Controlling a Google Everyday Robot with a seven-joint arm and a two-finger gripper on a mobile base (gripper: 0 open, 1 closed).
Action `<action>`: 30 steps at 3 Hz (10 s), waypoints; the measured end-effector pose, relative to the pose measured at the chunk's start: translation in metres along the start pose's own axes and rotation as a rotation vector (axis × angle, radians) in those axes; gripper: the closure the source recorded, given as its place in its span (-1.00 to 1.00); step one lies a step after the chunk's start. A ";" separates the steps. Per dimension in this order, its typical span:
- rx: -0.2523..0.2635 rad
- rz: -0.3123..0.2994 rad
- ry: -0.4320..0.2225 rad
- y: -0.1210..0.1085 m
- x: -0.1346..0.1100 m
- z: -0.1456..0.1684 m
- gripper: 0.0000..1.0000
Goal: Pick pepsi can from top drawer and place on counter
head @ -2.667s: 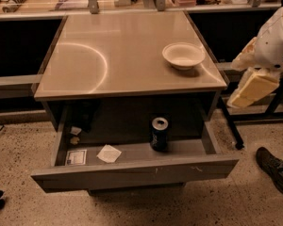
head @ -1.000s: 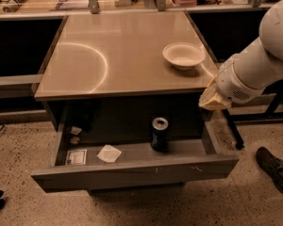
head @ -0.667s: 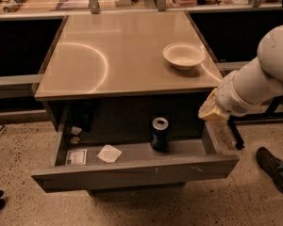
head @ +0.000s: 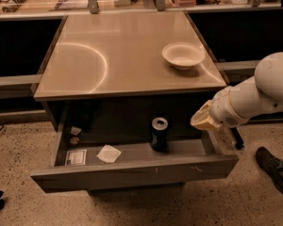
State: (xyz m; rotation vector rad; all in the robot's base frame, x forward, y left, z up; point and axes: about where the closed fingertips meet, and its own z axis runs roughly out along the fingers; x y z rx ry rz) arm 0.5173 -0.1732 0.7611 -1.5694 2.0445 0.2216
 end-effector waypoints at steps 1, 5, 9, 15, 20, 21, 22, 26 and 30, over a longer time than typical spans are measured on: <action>0.013 0.015 -0.066 0.000 0.000 0.012 -0.12; -0.008 0.002 -0.188 0.004 -0.013 0.070 -0.32; -0.122 -0.076 -0.259 0.020 -0.058 0.134 -0.50; -0.165 -0.177 -0.195 0.026 -0.134 0.103 1.00; -0.022 -0.317 -0.163 -0.046 -0.280 -0.019 1.00; -0.055 -0.257 -0.192 -0.083 -0.290 -0.008 1.00; -0.087 -0.179 -0.234 -0.109 -0.292 0.016 1.00; -0.123 -0.097 -0.269 -0.124 -0.288 0.046 0.16; -0.124 -0.097 -0.269 -0.124 -0.288 0.046 -1.00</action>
Offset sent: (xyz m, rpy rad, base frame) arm 0.0150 0.0122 -0.0282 0.1613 -0.0891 -0.0221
